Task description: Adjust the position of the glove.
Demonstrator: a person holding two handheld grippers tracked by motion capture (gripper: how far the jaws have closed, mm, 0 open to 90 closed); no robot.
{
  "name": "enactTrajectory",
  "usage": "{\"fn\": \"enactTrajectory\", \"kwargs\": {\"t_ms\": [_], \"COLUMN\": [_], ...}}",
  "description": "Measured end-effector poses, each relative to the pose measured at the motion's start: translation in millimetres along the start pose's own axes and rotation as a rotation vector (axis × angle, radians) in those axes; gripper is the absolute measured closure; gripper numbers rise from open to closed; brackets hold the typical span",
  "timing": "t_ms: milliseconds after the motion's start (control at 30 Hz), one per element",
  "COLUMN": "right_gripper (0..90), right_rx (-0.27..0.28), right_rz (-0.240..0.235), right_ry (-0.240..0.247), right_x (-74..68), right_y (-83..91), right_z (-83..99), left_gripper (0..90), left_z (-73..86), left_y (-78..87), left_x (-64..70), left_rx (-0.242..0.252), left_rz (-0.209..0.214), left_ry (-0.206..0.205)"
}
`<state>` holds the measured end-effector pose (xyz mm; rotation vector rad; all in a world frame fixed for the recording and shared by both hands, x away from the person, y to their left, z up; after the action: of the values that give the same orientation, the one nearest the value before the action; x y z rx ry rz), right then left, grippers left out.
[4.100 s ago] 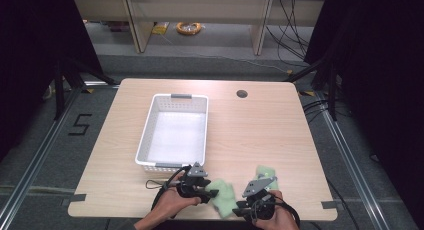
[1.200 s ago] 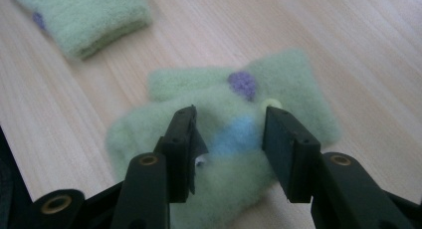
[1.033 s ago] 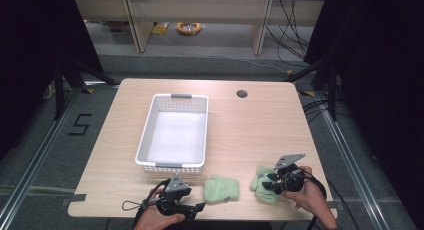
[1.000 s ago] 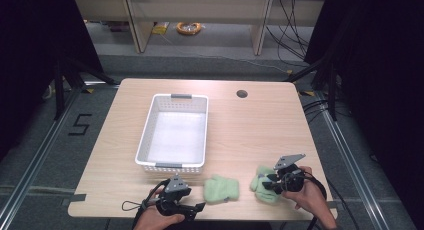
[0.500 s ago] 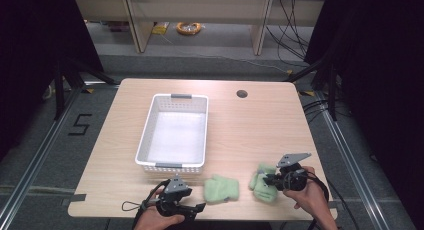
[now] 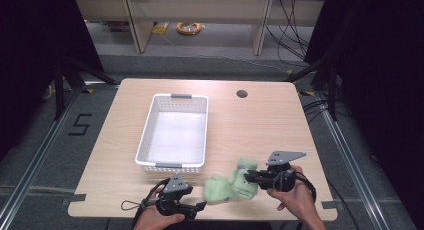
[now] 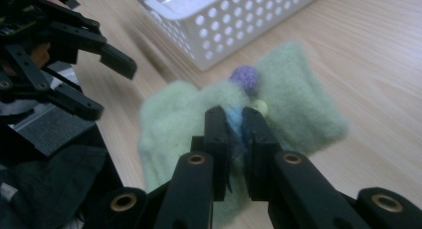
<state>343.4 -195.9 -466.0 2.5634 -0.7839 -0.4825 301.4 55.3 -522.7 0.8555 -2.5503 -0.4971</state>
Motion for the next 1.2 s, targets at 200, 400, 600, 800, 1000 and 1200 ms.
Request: {"fn": "enactTrajectory", "kwargs": {"t_ms": [200, 400, 600, 800, 1000, 1200], "right_gripper": [83.5, 83.4, 83.2, 83.2, 83.5, 83.6], "right_rx": [-0.016, -0.031, -0.017, -0.038, -0.019, -0.014], "right_rz": [-0.036, -0.048, -0.048, -0.053, -0.044, -0.072], "right_ry": [-0.013, -0.026, -0.067, -0.093, -0.087, -0.142], "right_x": [-20.0, -23.9, -27.3, -31.5, -29.5, -34.1], "right_y": [-31.3, -54.3, -66.5, -71.6, -68.6, -65.5], "right_z": [-1.9, -2.4, -4.3, 2.1, 3.2, 3.1], "left_gripper": [33.6, 40.1, 44.1, 53.1, 76.6, 82.9], "left_z": [-2.6, -6.3, -8.7, -10.2, -10.9, -17.5], "left_y": [-1.4, -2.0, -8.6, -19.9, -24.5, -20.9], "left_x": [6.1, 15.9, 16.1, 15.7, 7.3, 5.9], "left_rx": [0.01, 0.025, 0.041, 0.021, -0.004, 0.016], "left_rz": [0.016, 0.047, 0.039, 0.045, 0.0, -0.019], "left_ry": [-0.028, -0.039, -0.07, -0.052, -0.108, -0.125]}}
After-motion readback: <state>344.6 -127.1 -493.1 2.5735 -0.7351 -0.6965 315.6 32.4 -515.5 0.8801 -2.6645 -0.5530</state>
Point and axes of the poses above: each handheld gripper's, and its own axes: y roughly backward along the jaws, z roughly out of its underside, x roughly to its right, the point moved 5 cm from there along -y, roughly forward along the jaws, and after that the axes turned 11 degrees about x, right-handed, at the moved point
